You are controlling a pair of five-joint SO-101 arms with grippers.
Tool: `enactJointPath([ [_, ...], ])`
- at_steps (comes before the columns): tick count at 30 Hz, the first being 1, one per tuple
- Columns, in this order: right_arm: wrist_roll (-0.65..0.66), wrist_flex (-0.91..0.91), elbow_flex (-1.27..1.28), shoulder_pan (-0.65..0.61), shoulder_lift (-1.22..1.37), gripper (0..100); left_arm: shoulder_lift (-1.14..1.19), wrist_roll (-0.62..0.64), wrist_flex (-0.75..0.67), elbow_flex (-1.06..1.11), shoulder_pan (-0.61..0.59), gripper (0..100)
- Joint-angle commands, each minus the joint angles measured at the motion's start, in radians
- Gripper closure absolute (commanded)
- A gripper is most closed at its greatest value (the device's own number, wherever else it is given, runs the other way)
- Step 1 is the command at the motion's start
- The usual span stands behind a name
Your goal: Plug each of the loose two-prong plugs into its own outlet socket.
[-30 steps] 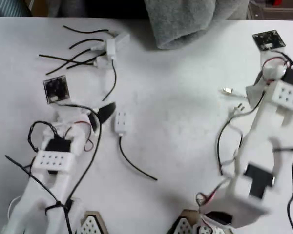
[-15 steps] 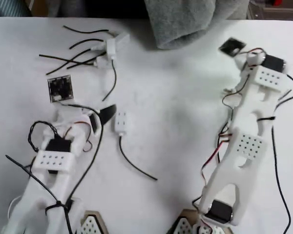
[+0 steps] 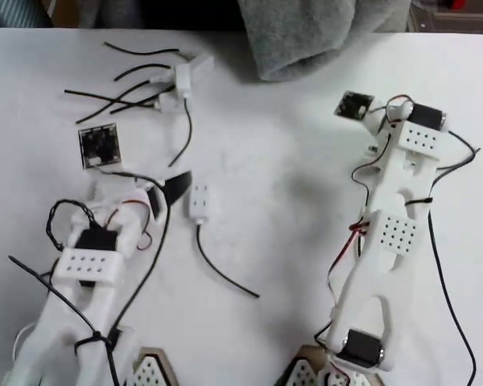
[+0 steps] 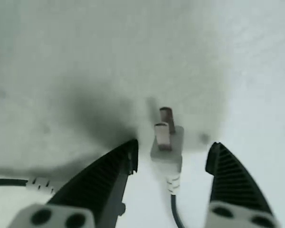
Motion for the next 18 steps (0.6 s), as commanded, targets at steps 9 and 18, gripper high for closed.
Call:
enactJointPath([
  [9,0.028,-0.099,-0.051,0.007,0.019,91.6,-0.031,-0.012,-0.020,-0.006,0.010,63],
  [18,-0.195,-0.039,-0.051,0.008,-0.228,93.8,-0.031,-0.012,-0.020,-0.006,0.010,63],
])
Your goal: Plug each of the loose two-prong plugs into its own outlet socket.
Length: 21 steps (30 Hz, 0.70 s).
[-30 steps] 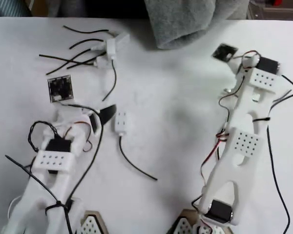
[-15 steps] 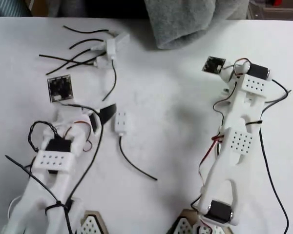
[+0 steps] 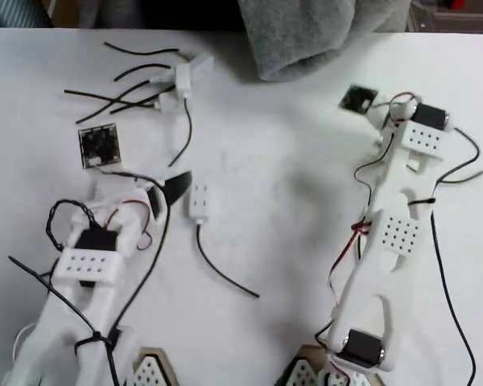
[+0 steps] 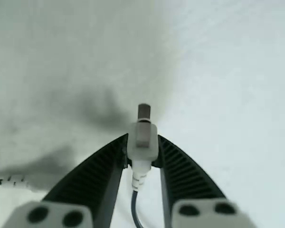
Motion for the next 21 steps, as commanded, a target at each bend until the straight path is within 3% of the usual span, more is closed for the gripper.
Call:
enactJointPath([
  [1,-0.127,0.042,-0.028,-0.015,-0.223,93.8,-0.031,-0.012,-0.020,-0.006,0.010,63],
  [5,-0.227,0.153,-0.023,-0.085,-0.360,93.7,-0.031,-0.012,-0.020,-0.006,0.010,63],
  [10,-0.425,0.154,-0.017,-0.185,-0.510,93.9,-0.031,-0.012,-0.020,-0.006,0.010,63],
  [21,-0.632,0.162,0.049,-0.349,-0.828,93.8,-0.033,-0.014,-0.021,-0.006,0.010,63],
])
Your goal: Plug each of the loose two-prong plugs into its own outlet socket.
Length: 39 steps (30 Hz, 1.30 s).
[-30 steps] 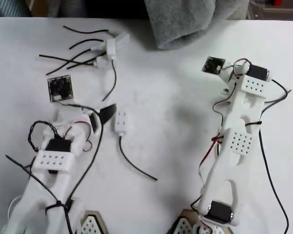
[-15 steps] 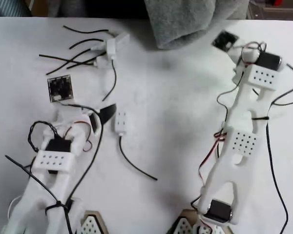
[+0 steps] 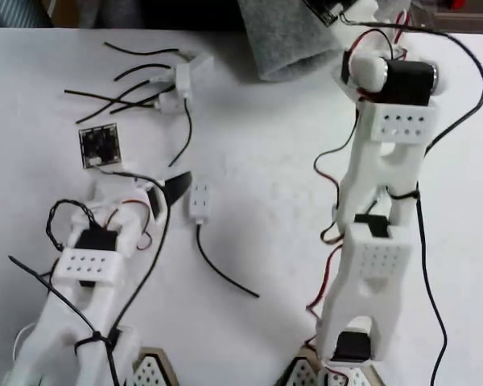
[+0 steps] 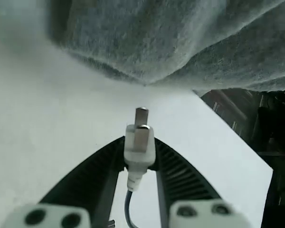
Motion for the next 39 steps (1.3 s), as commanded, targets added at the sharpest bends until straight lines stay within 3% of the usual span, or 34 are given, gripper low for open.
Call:
enactJointPath([
  [1,-0.083,0.005,0.095,-0.054,-0.202,93.8,-0.035,-0.008,-0.021,-0.006,0.010,63],
  [12,-0.163,-0.001,0.899,-0.303,-0.722,93.6,-0.036,-0.008,-0.021,-0.006,0.010,63],
  [21,-0.141,-0.012,1.244,-0.492,-1.093,93.6,-0.039,0.000,-0.087,0.026,0.054,63],
  [25,-0.135,-0.142,1.424,-0.524,-1.325,93.7,-0.039,0.000,-0.219,0.089,0.059,63],
  [32,-0.132,-0.475,1.999,-0.607,-1.807,93.9,-0.039,-0.008,-0.368,0.161,0.059,63],
  [39,-0.138,-0.671,2.300,-0.608,-1.882,93.9,-0.039,-0.008,-0.385,0.158,0.054,63],
])
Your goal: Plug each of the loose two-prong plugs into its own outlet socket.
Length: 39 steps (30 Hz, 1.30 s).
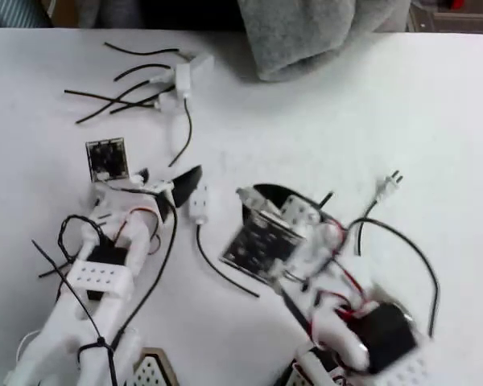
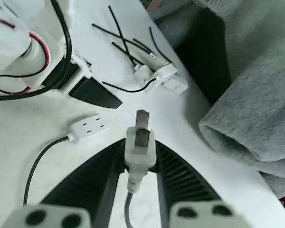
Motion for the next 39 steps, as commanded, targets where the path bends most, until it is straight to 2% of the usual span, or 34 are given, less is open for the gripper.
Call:
enactJointPath([
  [1,-0.008,-0.136,0.120,-0.008,-0.018,94.0,-0.031,-0.008,-0.021,-0.009,0.005,63],
  [11,-0.034,-0.317,0.301,-0.002,0.061,94.0,-0.031,-0.006,-0.269,-0.041,0.035,63],
  [22,-0.032,-0.504,0.308,0.081,0.315,94.0,-0.061,-0.006,-0.264,-0.106,0.185,64],
  [28,-0.032,-0.601,0.302,0.084,0.446,94.0,-0.188,-0.008,-0.265,-0.060,0.257,72],
  [32,-0.041,-0.604,0.285,0.085,0.461,94.0,-0.243,-0.008,-0.265,-0.014,0.271,72],
  [39,-0.054,-0.501,0.204,0.073,0.406,94.0,-0.199,-0.181,-0.273,0.009,0.291,72],
])
